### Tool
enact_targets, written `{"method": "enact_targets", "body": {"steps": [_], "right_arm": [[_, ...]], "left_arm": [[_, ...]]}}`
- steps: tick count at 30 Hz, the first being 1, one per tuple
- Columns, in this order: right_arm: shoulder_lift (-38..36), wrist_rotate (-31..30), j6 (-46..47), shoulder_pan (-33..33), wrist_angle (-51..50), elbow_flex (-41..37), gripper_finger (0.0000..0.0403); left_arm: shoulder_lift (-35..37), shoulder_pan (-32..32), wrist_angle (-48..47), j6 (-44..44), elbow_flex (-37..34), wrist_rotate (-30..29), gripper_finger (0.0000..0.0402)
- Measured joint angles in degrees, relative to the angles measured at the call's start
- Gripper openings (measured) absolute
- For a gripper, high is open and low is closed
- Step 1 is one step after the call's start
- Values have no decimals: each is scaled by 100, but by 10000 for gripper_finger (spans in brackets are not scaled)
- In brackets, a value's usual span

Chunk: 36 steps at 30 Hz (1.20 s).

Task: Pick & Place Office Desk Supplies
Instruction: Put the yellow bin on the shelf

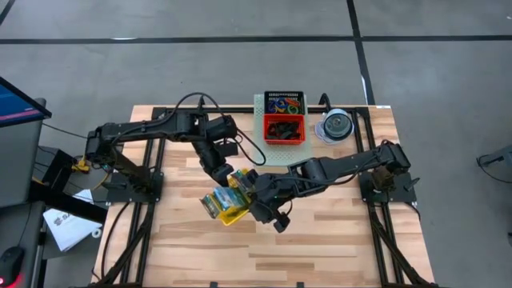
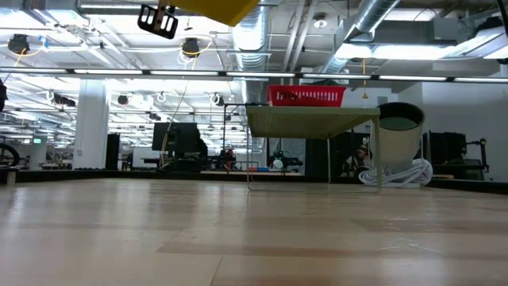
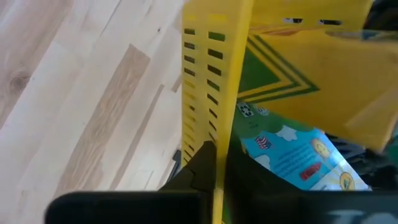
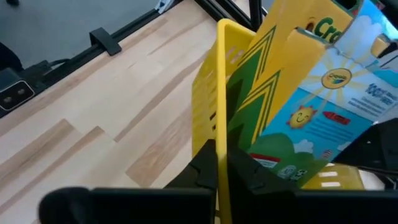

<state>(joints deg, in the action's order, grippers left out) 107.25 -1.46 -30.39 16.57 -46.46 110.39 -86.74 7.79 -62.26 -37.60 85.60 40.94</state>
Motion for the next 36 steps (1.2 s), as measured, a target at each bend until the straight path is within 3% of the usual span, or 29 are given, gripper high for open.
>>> {"method": "enact_targets", "body": {"steps": [7, 16, 24, 28, 36], "right_arm": [[0, -50, 39, 3, -1, -2, 3], [4, -182, 132, -10, 35, -9, 1], [4, -755, 1167, -256, -461, -9, 1], [4, -960, 1812, -504, -842, -24, 1], [-7, -1327, 2485, -522, -626, -658, 0]], "left_arm": [[325, 46, 645, -159, -2, -8, 78], [1146, 762, 634, -313, 2, -865, 155], [2069, 1316, 580, -359, 0, -1492, 144], [2404, 1320, 577, -383, 0, -1888, 132], [2621, 1015, 570, -358, -2, -2460, 112]]}}
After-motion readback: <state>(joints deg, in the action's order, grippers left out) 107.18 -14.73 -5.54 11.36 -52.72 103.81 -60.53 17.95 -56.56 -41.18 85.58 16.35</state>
